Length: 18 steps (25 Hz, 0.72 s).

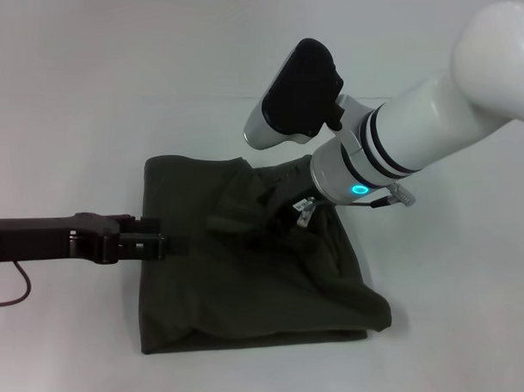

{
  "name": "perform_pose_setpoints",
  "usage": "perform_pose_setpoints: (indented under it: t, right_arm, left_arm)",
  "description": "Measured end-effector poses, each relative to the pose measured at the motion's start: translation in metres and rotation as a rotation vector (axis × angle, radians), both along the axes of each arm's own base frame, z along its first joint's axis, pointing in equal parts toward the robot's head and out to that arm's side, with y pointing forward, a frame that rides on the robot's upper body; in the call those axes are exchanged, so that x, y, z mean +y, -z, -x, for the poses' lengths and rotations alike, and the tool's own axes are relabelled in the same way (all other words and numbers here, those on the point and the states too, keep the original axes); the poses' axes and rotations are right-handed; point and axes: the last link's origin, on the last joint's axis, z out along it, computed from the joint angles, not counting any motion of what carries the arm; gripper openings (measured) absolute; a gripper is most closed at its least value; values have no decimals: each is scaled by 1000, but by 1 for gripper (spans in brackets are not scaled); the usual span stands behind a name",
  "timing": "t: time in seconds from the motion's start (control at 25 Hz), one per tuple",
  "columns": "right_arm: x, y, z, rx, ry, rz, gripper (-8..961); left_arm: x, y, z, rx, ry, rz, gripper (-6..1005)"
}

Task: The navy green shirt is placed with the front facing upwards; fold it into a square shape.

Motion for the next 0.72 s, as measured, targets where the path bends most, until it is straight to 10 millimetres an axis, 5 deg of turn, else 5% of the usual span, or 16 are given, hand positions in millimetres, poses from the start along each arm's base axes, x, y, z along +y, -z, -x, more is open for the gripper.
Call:
perform_pose_setpoints:
  t: [0.24,0.44,0.56,0.72]
  right_arm:
    - [-1,3,-1,-11,-13,-5,786]
    - [-3,7,-1,-32,-35,2,574]
    - [-3,7,-1,-30,-37,1,315]
    - [-4,6,-1,-30,-38,2,230]
  left_arm:
    - [-1,2,0,-6,-3,6,905]
    - [-1,2,1,-6,-4,7,905]
    - [-1,2,1,-6,-3,7,905]
    - [-1,2,1,-5,2,6,905]
